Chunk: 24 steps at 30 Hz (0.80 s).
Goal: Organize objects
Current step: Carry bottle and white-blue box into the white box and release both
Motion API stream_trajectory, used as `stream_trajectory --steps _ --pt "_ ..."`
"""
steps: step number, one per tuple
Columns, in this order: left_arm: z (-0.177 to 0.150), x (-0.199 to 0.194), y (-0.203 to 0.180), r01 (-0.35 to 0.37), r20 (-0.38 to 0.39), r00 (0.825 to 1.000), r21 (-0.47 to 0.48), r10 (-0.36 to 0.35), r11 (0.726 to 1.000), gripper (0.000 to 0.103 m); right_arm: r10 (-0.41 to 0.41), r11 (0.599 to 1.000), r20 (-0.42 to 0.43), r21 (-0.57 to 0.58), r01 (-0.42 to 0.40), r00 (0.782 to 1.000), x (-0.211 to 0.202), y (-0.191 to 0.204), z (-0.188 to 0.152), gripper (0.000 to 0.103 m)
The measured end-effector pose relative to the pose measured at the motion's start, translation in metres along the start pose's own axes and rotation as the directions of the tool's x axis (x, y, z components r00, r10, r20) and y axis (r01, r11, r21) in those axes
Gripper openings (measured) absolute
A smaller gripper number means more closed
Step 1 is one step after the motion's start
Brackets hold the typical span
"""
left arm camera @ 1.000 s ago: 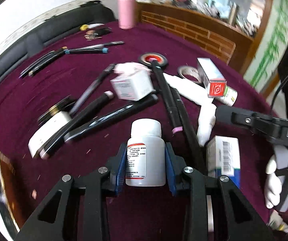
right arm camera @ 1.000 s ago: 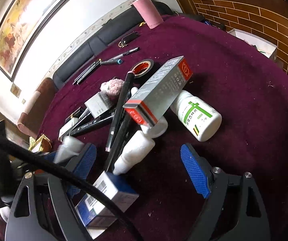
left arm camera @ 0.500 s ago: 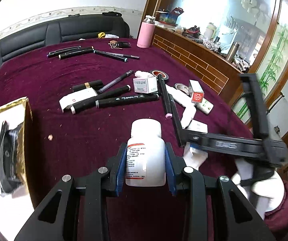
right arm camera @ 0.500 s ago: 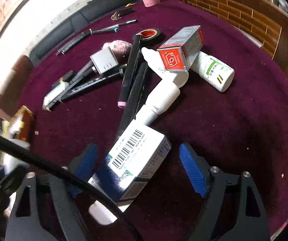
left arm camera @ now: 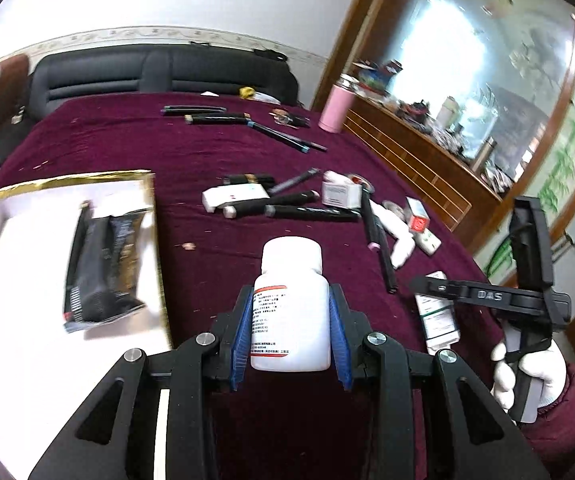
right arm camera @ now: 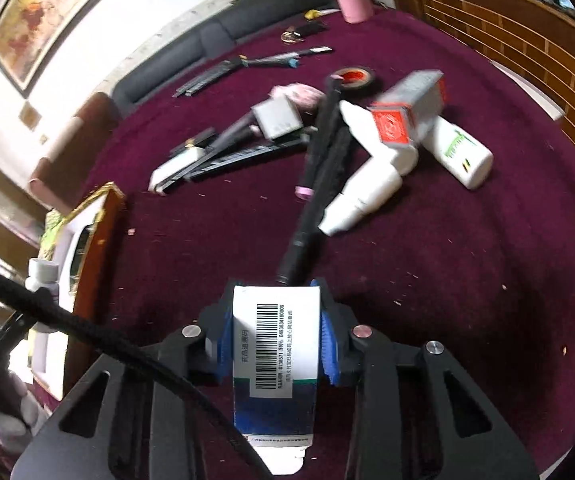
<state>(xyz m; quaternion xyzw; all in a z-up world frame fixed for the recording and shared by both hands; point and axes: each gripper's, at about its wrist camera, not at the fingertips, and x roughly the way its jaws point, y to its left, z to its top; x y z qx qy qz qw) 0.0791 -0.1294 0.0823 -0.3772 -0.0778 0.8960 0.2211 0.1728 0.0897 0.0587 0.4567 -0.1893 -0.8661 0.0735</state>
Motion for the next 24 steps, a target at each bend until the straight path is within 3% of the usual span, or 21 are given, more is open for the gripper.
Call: stream_trajectory --steps 3,7,14,18,24 --pt "-0.003 -0.009 0.014 -0.026 0.015 1.0 -0.039 0.026 0.999 0.03 0.042 0.999 0.001 -0.035 -0.042 0.999 -0.002 0.013 -0.001 0.032" --pt "-0.006 -0.023 0.031 -0.06 0.041 0.997 -0.078 0.063 0.995 0.03 0.171 0.983 -0.011 -0.06 -0.171 0.985 -0.009 0.037 0.005 0.032" --pt "0.001 -0.055 0.07 -0.16 0.075 0.983 -0.133 0.17 0.978 0.031 0.387 0.91 -0.082 -0.125 -0.395 0.918 -0.004 0.117 0.034 0.033" --pt "0.015 -0.06 0.096 -0.233 0.07 0.967 -0.14 0.244 0.962 0.031 0.432 0.88 -0.138 -0.15 -0.45 0.891 0.019 0.167 0.048 0.033" --pt "0.036 -0.043 0.141 -0.259 0.014 0.964 -0.169 0.265 0.951 0.031 0.429 0.868 -0.264 -0.146 -0.475 0.864 0.083 0.235 0.058 0.033"
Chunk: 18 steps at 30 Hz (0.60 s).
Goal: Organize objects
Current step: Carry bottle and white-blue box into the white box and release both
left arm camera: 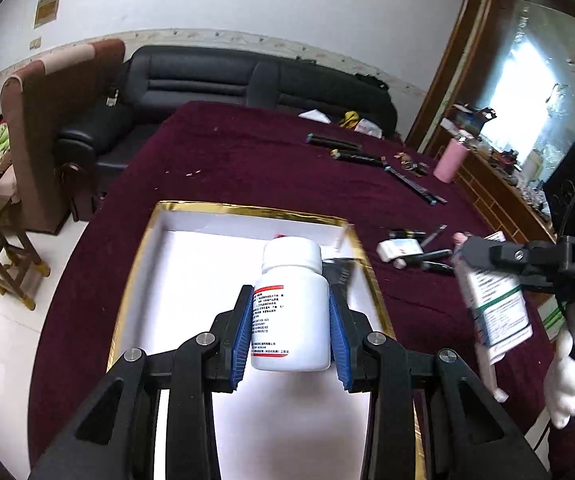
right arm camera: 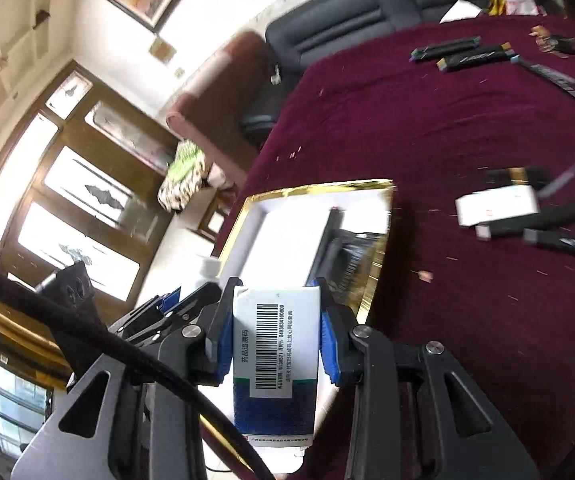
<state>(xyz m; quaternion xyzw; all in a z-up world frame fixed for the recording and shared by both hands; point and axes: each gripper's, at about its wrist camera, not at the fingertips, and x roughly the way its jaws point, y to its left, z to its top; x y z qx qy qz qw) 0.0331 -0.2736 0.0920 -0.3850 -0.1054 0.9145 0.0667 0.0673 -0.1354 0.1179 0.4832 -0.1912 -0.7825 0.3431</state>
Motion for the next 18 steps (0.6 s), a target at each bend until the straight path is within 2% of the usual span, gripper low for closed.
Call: stream_trajectory --steps 4,8,12,18 --pt "0.012 0.021 0.024 -0.02 -0.027 0.999 -0.022 0.019 1.0 0.03 -0.011 1.0 -0.07 0.023 0.013 0.997 0.056 0.003 0.018 0.033" --pt "0.017 0.047 0.048 -0.031 -0.061 0.998 -0.07 0.027 0.997 0.031 -0.063 0.997 -0.114 0.036 0.068 0.991 0.103 0.001 0.035 0.033" --pt "0.018 0.069 0.068 -0.027 -0.102 0.995 -0.123 0.015 0.992 0.03 -0.105 0.992 -0.137 0.059 0.114 0.985 0.132 -0.007 0.048 0.033" --pt "0.015 0.079 0.084 -0.002 -0.112 0.994 -0.185 -0.019 0.983 0.03 -0.145 0.985 -0.161 0.073 0.158 0.976 0.155 -0.017 0.058 0.033"
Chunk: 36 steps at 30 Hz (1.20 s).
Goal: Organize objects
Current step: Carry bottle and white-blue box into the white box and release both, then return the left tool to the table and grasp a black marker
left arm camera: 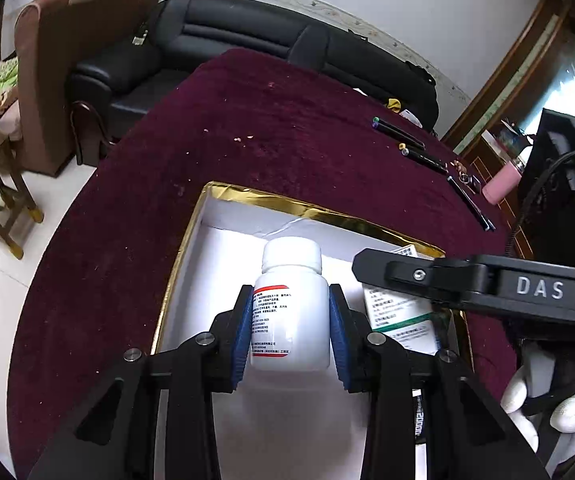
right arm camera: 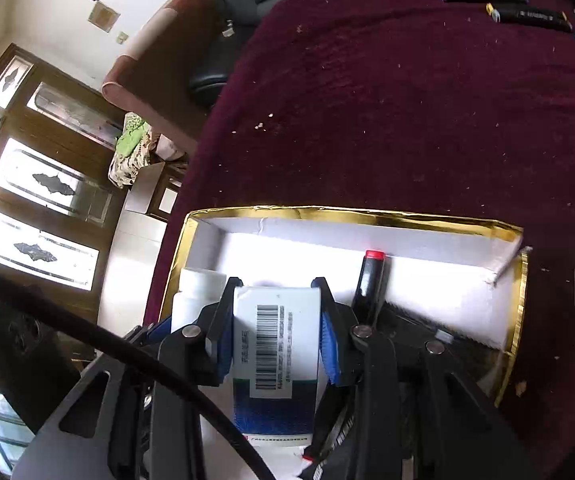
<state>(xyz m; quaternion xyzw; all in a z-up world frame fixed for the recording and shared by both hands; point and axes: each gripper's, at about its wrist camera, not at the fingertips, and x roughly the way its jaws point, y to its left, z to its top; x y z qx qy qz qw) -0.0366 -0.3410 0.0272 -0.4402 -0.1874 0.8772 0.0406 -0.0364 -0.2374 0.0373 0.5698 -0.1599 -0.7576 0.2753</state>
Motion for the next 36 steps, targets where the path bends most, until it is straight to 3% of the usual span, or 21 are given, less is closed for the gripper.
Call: stream_trajectory --steps 6,7,10,18,21,24,29,36 --pt "0.005 0.0 0.008 0.025 0.012 1.0 -0.031 -0.025 0.999 0.034 -0.03 0.999 0.023 0.029 0.029 0.999 0.001 -0.007 0.004 0.034" --pt "0.005 0.0 0.008 0.028 0.01 1.0 -0.036 -0.027 0.999 0.042 -0.031 0.999 0.028 0.03 0.031 0.999 0.0 -0.008 0.004 0.034" --pt "0.006 -0.003 0.007 0.045 0.024 0.999 -0.047 -0.044 0.998 0.053 -0.027 0.999 0.061 0.028 0.025 0.998 -0.012 -0.008 0.004 0.035" --pt "-0.006 -0.025 0.0 0.021 0.101 0.995 -0.091 -0.012 0.996 0.054 0.022 1.0 0.141 0.01 -0.024 0.99 -0.05 -0.01 -0.004 0.044" --pt "-0.017 -0.032 -0.004 0.044 0.138 0.99 -0.127 -0.026 0.991 0.054 0.034 0.999 0.154 0.019 -0.037 0.987 -0.06 -0.015 -0.008 0.044" --pt "-0.029 -0.031 -0.004 0.079 0.137 0.989 -0.153 -0.058 0.985 0.061 0.041 0.999 0.173 0.004 -0.042 0.984 -0.074 -0.02 -0.019 0.044" --pt "-0.048 -0.024 -0.002 0.092 0.081 0.994 -0.214 -0.077 0.973 0.061 0.046 0.999 0.204 0.002 -0.047 0.978 -0.107 -0.048 -0.05 0.044" --pt "-0.06 -0.05 -0.013 0.105 0.141 0.987 -0.171 -0.081 0.98 0.061 0.055 0.996 0.257 0.054 -0.071 0.965 -0.161 -0.108 -0.094 0.044"
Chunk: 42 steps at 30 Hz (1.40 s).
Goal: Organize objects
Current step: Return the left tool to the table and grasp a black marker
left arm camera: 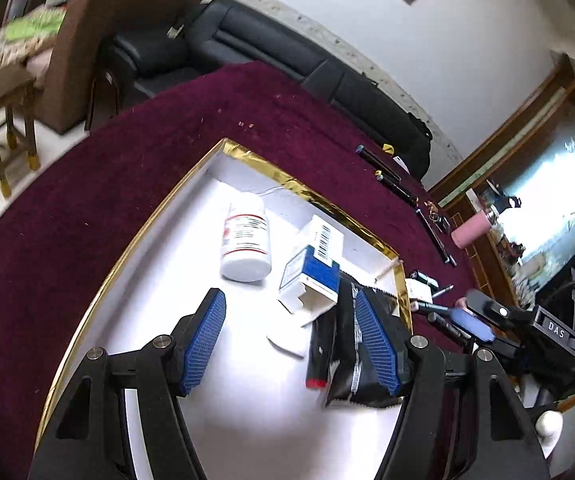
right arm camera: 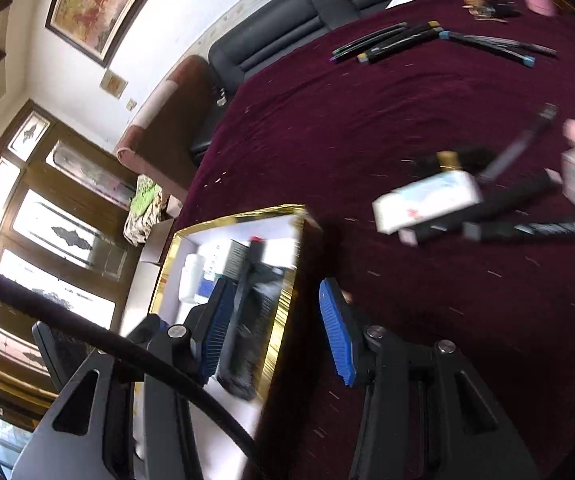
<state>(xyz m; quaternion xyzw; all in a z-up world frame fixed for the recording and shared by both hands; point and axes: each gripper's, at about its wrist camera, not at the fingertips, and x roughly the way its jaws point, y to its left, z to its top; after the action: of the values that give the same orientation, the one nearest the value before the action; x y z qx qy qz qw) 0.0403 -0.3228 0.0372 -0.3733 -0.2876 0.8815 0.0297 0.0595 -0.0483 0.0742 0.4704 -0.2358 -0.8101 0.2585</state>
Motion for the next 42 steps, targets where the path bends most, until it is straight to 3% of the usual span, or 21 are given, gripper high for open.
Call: stream_trajectory --steps 3,7,13,18,20,23,26,27,28,31,34,38,39,41,42 --pt "-0.002 -0.017 -0.014 0.023 0.031 0.999 0.047 -0.025 0.999 0.061 -0.018 1.0 0.054 0.0 0.018 0.998 -0.035 -0.02 -0.004 0.044" --pt "-0.007 -0.034 -0.052 0.108 0.021 0.994 0.122 -0.111 0.987 0.061 -0.094 0.995 0.145 -0.005 0.096 0.985 -0.079 -0.047 -0.003 0.057" --pt "-0.035 -0.002 -0.125 0.238 -0.163 0.964 0.185 -0.209 0.954 0.061 -0.151 0.988 0.185 0.068 0.14 0.971 -0.121 -0.098 -0.01 0.058" --pt "-0.068 0.038 -0.179 0.297 -0.3 0.931 0.291 -0.208 0.91 0.061 -0.188 0.977 0.214 0.138 0.161 0.959 -0.14 -0.141 -0.022 0.058" --pt "-0.078 0.047 -0.206 0.314 -0.32 0.927 0.375 -0.196 0.872 0.061 -0.2 0.973 0.25 0.169 0.161 0.947 -0.15 -0.156 -0.027 0.058" --pt "-0.088 0.066 -0.246 0.301 -0.322 0.936 0.529 -0.14 0.794 0.061 -0.21 0.968 0.305 0.2 0.153 0.929 -0.161 -0.172 -0.03 0.058" --pt "-0.1 0.09 -0.279 0.203 -0.249 0.968 0.724 -0.025 0.659 0.061 -0.224 0.966 0.362 0.206 0.157 0.905 -0.171 -0.181 -0.034 0.058" --pt "-0.105 0.1 -0.289 0.177 -0.229 0.973 0.777 0.009 0.604 0.061 -0.229 0.965 0.373 0.205 0.16 0.899 -0.173 -0.183 -0.034 0.058" --pt "-0.11 0.113 -0.296 0.167 -0.229 0.973 0.806 0.039 0.568 0.061 -0.232 0.965 0.385 0.207 0.161 0.893 -0.174 -0.184 -0.034 0.058" --pt "-0.119 0.144 -0.311 0.18 -0.255 0.963 0.847 0.085 0.501 0.061 -0.231 0.964 0.397 0.215 0.154 0.889 -0.173 -0.189 -0.035 0.058" --pt "-0.122 0.172 -0.324 0.189 -0.265 0.957 0.878 0.119 0.441 0.061 -0.201 0.967 0.385 0.225 0.12 0.901 -0.171 -0.195 -0.033 0.058" --pt "-0.116 0.2 -0.33 0.238 -0.325 0.937 0.864 0.131 0.444 0.06 -0.181 0.968 0.36 0.227 0.103 0.915 -0.166 -0.202 -0.034 0.058" --pt "-0.117 0.208 -0.33 0.258 -0.361 0.92 0.852 0.154 0.456 0.061 -0.175 0.969 0.353 0.23 0.096 0.919 -0.165 -0.203 -0.034 0.058" --pt "-0.114 0.207 -0.325 0.309 -0.432 0.893 0.796 0.131 0.521 0.058 -0.164 0.966 0.341 0.245 0.081 0.925 -0.163 -0.208 -0.034 0.059" --pt "-0.115 0.201 -0.324 0.35 -0.473 0.873 0.774 0.114 0.527 0.058 -0.162 0.964 0.337 0.253 0.076 0.927 -0.163 -0.21 -0.034 0.059"
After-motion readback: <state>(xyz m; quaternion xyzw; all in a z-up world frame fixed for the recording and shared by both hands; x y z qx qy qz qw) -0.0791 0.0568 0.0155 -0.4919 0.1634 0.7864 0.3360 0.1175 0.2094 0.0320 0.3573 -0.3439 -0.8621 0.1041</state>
